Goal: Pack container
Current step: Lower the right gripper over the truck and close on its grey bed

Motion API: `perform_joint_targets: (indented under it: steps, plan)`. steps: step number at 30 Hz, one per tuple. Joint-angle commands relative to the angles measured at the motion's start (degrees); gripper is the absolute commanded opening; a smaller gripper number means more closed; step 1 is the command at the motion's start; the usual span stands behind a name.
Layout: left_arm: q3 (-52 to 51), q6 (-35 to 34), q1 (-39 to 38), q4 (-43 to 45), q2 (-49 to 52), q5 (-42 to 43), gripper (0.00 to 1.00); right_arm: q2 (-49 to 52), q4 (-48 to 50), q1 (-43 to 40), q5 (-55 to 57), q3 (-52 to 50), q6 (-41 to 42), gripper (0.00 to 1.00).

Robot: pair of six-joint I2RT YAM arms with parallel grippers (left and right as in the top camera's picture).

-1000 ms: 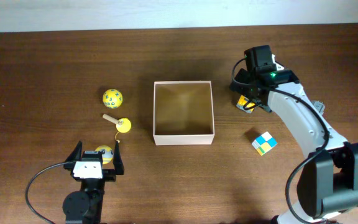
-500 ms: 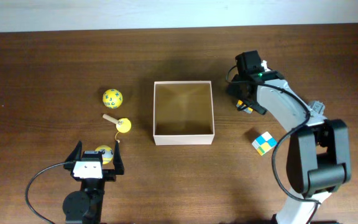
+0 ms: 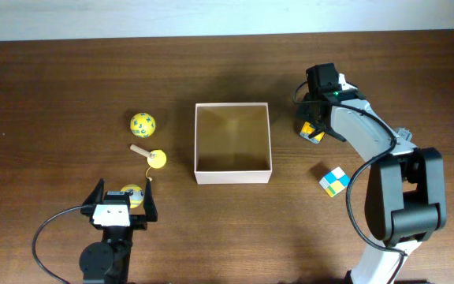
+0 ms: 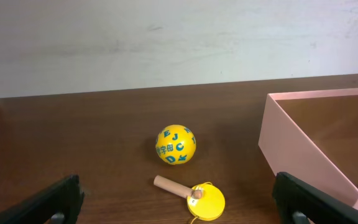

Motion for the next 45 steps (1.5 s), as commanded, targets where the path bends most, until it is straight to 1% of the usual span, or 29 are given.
perform_joint_targets:
  steps: [1,10,11,13,20,22,25,27,32,34,36,37,39,45]
  plan:
    - [-0.31,0.92,0.35,-0.04,-0.46,0.44,0.99,0.68,0.37,0.00,-0.07,0.81,-3.78,0.99]
    - [-0.31,0.92,0.35,-0.04,-0.48,0.46,0.99,0.79,0.92,0.00,-3.19,0.81,-4.13,1.00]
    - [-0.31,0.92,0.35,-0.04,-0.48,0.44,0.99,0.79,1.03,0.00,-3.63,0.81,-4.11,0.99]
    - [-0.31,0.92,0.35,-0.04,-0.48,0.44,0.99,0.79,1.18,0.00,-4.76,0.81,-3.87,0.96]
    - [-0.31,0.92,0.35,-0.04,-0.48,0.46,0.99,0.79,1.51,0.00,-5.51,0.81,-1.75,0.78]
    - [-0.31,0.92,0.35,-0.04,-0.48,0.44,0.99,0.79,1.49,0.00,-5.53,0.81,-1.73,0.76]
    - [-0.31,0.92,0.35,-0.04,-0.48,0.44,0.99,0.85,0.85,0.00,-5.49,0.81,0.72,0.71]
    - [-0.31,0.92,0.35,-0.04,-0.48,0.46,0.99,0.85,0.90,0.00,-5.51,0.81,1.07,0.71]
    - [-0.31,0.92,0.35,-0.04,-0.48,0.46,0.99,0.85,0.98,-0.02,-5.49,0.81,1.05,0.65]
    - [-0.31,0.92,0.35,-0.04,-0.48,0.44,0.99,0.85,1.01,-0.02,-5.49,0.81,1.05,0.60]
    - [-0.31,0.94,0.35,-0.04,-0.48,0.46,0.99,0.85,1.01,-0.02,-5.46,0.81,1.03,0.52]
    - [-0.31,0.92,0.35,-0.04,-0.48,0.44,0.99,0.85,1.01,-0.02,-5.46,0.81,1.03,0.50]
    - [-0.31,0.92,0.35,-0.04,-0.48,0.46,0.99,0.85,1.01,0.00,-5.49,0.81,1.03,0.48]
    - [-0.31,0.92,0.35,-0.04,-0.48,0.46,0.99,0.85,0.98,0.00,-5.46,0.81,1.01,0.46]
